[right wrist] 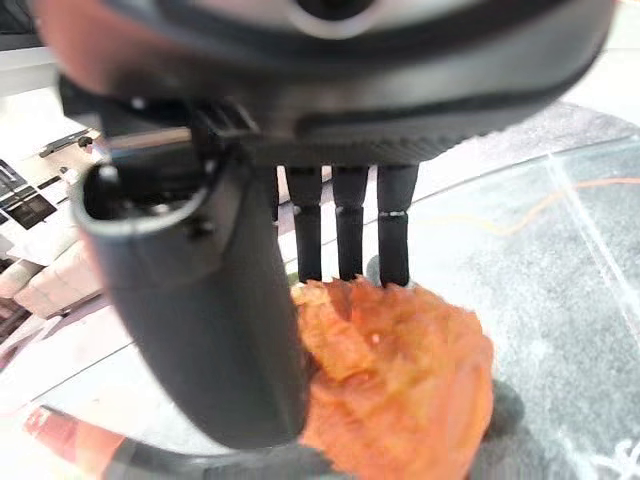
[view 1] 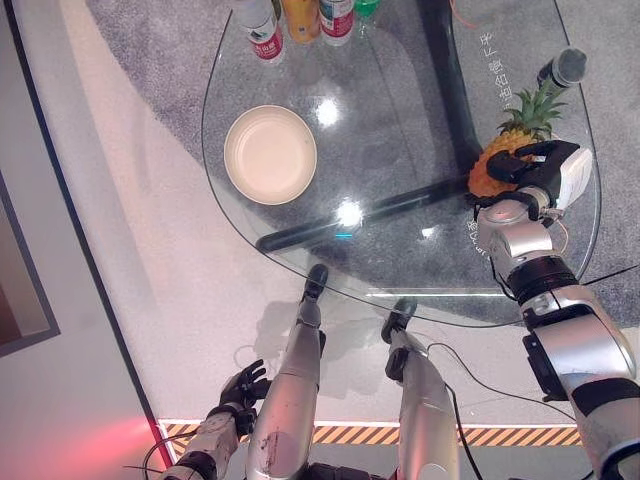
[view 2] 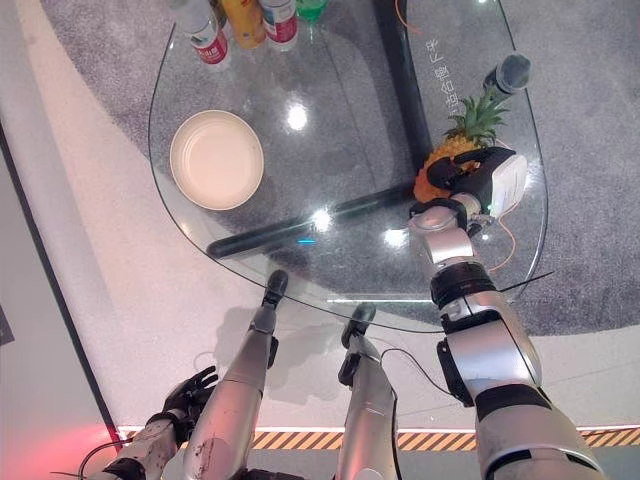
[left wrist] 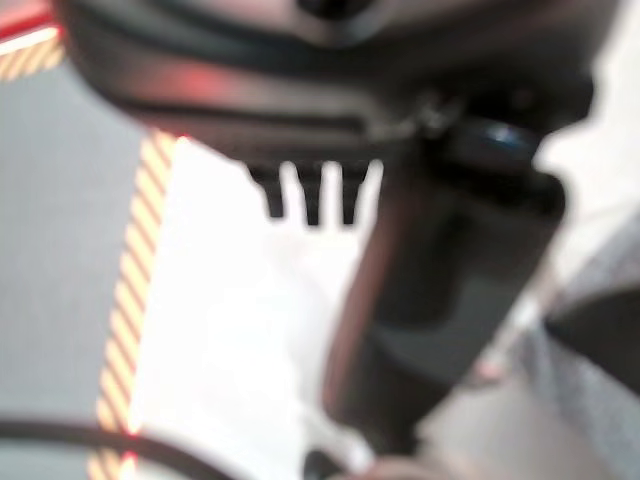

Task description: Pick up the fruit to the plate

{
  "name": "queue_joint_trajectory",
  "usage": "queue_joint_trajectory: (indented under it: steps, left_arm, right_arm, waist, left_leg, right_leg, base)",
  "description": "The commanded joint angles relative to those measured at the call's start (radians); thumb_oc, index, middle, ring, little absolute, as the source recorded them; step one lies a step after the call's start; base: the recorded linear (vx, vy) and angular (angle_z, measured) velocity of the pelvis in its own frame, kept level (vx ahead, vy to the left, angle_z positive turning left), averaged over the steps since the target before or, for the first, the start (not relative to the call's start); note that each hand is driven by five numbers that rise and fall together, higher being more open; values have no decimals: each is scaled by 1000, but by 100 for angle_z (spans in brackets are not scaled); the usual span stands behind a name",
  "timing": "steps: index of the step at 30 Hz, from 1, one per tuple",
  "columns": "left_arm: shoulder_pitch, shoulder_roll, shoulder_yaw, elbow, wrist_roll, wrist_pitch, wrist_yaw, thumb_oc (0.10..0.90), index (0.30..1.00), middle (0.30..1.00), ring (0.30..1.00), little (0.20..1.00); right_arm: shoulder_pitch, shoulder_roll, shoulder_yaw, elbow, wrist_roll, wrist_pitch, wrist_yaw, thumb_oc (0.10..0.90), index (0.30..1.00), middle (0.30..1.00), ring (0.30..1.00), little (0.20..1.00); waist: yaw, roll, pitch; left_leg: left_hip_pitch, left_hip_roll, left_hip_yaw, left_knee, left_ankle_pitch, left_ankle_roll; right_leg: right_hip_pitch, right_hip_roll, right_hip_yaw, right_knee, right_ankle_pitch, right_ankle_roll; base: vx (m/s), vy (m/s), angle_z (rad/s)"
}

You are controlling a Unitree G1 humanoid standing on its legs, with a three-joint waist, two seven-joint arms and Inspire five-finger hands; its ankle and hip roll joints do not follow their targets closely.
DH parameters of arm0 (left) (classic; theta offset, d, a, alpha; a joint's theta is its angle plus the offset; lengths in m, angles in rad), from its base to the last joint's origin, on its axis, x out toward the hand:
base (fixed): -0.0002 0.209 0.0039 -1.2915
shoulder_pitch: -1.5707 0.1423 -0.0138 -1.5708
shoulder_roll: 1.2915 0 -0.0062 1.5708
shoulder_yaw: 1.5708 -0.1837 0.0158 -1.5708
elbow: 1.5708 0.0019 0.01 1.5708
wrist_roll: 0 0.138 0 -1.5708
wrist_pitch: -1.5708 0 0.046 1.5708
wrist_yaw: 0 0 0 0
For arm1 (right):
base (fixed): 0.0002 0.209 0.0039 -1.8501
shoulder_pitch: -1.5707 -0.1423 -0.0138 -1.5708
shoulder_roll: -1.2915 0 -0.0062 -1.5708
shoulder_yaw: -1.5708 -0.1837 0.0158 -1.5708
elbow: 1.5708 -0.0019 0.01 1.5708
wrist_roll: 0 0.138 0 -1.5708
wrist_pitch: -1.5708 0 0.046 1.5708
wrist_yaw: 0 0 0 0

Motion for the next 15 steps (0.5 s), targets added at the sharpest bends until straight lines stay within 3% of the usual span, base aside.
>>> queue_joint_trajectory:
  steps: [1,15]
  left_arm:
    - [74,-22,-3,4,-34,-25,-10,800,900,900,900,900]
    - [82,-32,35,5,-31,-33,3,800,900,900,900,900]
  right_arm:
    - [44,4,35,-93,-63,-43,47,800,900,900,900,900]
    - [136,14,-57,-379,-128,-60,-40,800,900,900,900,900]
  waist:
    - [-16,26,-10]
    - [-59,3,-10]
  left_leg:
    - [17,-102,17,-17,-36,114]
    - [48,-90,50,-19,-53,120]
  right_leg:
    - [28,86,-8,-95,94,-52]
    - [53,95,23,-110,97,-47]
  base:
    - [0,0,0]
    - [-3,1,-3]
